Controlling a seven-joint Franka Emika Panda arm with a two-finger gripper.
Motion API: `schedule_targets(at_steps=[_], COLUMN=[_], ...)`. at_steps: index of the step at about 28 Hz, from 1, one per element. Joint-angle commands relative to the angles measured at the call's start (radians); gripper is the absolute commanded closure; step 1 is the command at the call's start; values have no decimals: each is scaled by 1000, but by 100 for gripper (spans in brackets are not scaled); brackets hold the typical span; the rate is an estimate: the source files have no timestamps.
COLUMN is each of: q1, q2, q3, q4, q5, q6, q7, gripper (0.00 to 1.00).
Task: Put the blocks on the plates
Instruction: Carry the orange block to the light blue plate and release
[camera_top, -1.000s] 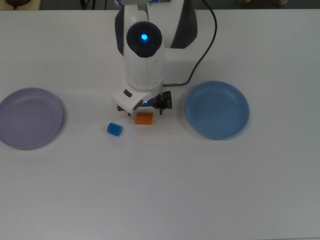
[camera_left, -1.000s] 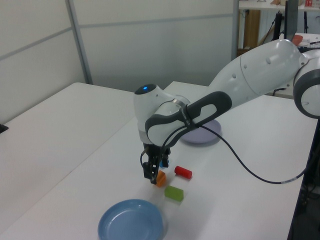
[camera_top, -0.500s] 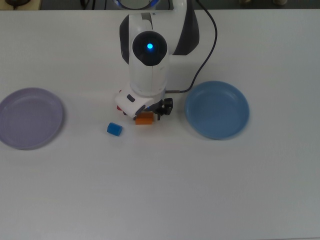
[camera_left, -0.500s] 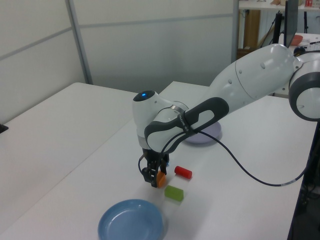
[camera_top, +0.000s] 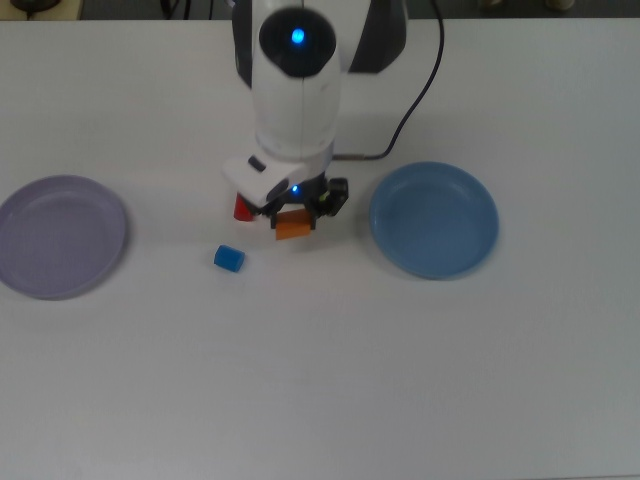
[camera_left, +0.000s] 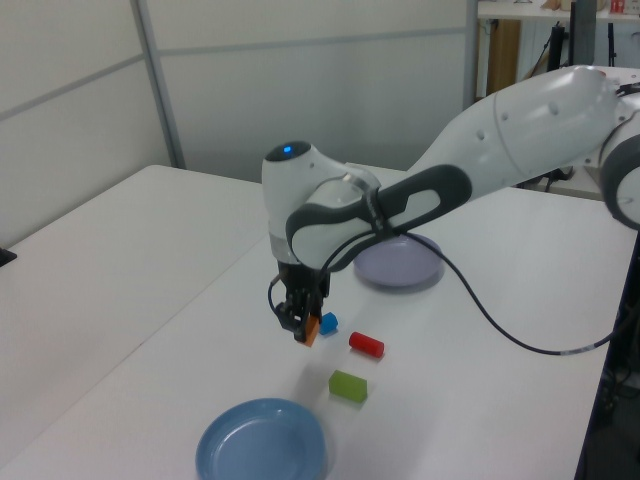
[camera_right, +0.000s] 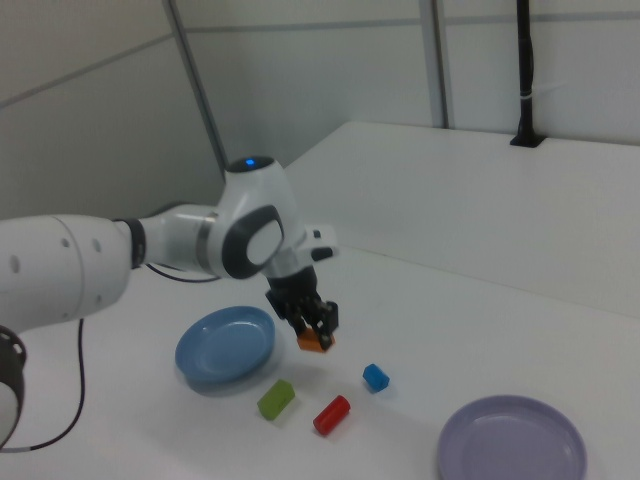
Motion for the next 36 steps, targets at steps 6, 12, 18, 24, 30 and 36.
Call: schedule_targets(at_steps=[6,12,18,24,30,36], q1=[90,167,190,196,198,199], q2=[-24,56,97,117,134,136], q3=[98,98,99,99,98,98], q4=[9,70,75,75,75,70], q5=[-27,-70,-68,-68,-71,-92], q6=[-32,-29,63,123,125,122], q7=[117,174,191,206,204,206], gripper=[94,94,94,79,48,10])
